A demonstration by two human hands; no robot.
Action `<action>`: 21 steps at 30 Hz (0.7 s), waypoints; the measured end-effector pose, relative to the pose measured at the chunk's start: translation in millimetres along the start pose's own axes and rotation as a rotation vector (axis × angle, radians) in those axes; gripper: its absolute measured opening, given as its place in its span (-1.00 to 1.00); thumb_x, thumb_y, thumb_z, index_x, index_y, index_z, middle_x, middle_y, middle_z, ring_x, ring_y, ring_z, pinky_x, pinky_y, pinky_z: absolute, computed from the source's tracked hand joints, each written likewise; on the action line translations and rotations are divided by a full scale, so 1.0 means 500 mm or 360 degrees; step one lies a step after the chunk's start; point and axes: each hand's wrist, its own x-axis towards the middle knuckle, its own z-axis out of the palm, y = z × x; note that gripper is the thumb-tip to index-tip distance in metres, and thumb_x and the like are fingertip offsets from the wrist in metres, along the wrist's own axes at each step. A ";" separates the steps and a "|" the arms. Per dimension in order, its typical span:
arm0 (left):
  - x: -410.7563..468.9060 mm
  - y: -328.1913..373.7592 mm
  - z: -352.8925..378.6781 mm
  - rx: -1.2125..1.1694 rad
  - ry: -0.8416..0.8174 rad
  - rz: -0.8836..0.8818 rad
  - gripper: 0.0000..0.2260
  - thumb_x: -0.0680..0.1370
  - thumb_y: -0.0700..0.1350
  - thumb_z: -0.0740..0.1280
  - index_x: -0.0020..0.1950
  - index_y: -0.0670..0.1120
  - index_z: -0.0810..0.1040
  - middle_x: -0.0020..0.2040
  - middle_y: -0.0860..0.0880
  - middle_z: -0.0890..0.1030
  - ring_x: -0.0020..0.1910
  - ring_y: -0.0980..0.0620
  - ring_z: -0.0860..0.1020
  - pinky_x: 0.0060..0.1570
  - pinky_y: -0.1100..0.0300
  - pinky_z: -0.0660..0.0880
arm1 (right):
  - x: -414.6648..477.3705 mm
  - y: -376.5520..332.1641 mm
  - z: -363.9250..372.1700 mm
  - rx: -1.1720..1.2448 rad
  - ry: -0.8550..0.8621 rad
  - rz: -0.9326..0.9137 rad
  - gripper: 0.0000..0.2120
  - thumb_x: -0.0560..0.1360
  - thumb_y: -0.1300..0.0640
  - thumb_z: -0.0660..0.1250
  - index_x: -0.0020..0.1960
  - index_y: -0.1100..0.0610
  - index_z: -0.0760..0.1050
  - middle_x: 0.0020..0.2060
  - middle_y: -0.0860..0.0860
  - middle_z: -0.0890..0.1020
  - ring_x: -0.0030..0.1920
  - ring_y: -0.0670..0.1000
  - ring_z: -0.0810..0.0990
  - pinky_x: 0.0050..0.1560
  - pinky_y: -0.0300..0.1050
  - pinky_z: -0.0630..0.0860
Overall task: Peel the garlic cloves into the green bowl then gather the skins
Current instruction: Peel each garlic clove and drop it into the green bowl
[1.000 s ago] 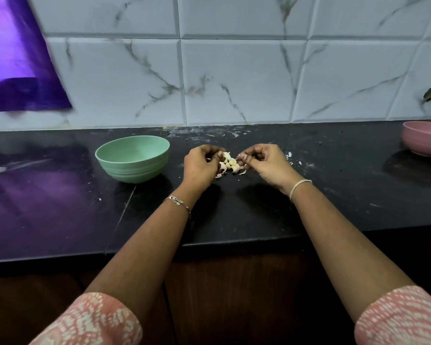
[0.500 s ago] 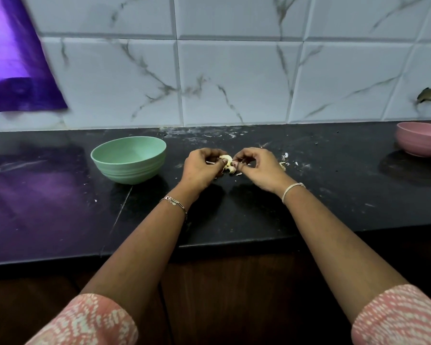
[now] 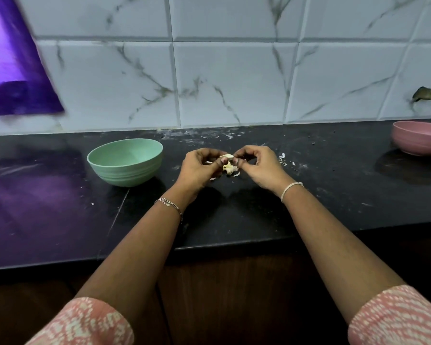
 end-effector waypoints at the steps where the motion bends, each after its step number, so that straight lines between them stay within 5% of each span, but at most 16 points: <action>1: -0.002 0.001 0.002 -0.0013 -0.0042 0.0010 -0.94 0.50 -0.22 0.43 -0.05 -0.11 0.64 -0.25 -0.02 0.64 -0.33 0.12 0.57 -0.26 0.28 0.53 | -0.001 0.001 -0.001 -0.0086 0.0031 0.0008 -0.81 0.48 0.12 0.42 -0.23 -0.15 0.55 -0.23 -0.07 0.68 -0.16 0.00 0.62 -0.03 0.00 0.57; 6: 0.000 -0.001 0.007 -0.0047 -0.0068 0.0028 -0.95 0.52 -0.28 0.40 -0.10 -0.15 0.62 -0.23 -0.05 0.64 -0.33 0.15 0.59 -0.27 0.33 0.54 | -0.010 -0.001 -0.015 -0.0664 0.0158 0.0039 -0.93 0.48 0.02 0.37 -0.09 -0.04 0.63 -0.24 -0.14 0.58 -0.08 -0.01 0.58 0.00 -0.09 0.45; 10: 0.006 -0.011 0.005 0.0068 -0.0070 0.0019 -0.91 0.51 -0.27 0.42 -0.12 -0.07 0.63 -0.28 0.02 0.64 -0.34 0.14 0.56 -0.26 0.26 0.53 | -0.004 0.005 -0.009 -0.0323 0.0112 0.0042 -0.93 0.47 0.06 0.40 -0.18 -0.09 0.59 -0.23 -0.11 0.66 -0.18 -0.08 0.58 -0.03 -0.07 0.50; 15: 0.008 -0.019 0.003 0.0264 -0.0099 0.0032 -0.78 0.39 -0.16 0.55 -0.02 0.03 0.64 -0.07 -0.08 0.68 -0.16 -0.01 0.63 -0.06 0.01 0.63 | 0.000 -0.004 -0.004 0.0194 0.0088 0.0135 -0.91 0.49 0.17 0.42 -0.16 0.02 0.59 -0.20 0.04 0.69 -0.15 0.03 0.65 -0.05 -0.12 0.55; 21: 0.002 -0.010 0.009 0.0201 -0.0067 -0.0030 -0.70 0.35 -0.08 0.58 0.02 -0.07 0.61 -0.12 -0.12 0.69 -0.22 0.01 0.63 -0.09 0.02 0.62 | -0.003 -0.013 0.001 0.0448 0.0050 0.0233 -0.95 0.49 0.24 0.42 -0.13 0.13 0.61 -0.19 0.15 0.70 -0.20 -0.01 0.65 -0.09 -0.18 0.57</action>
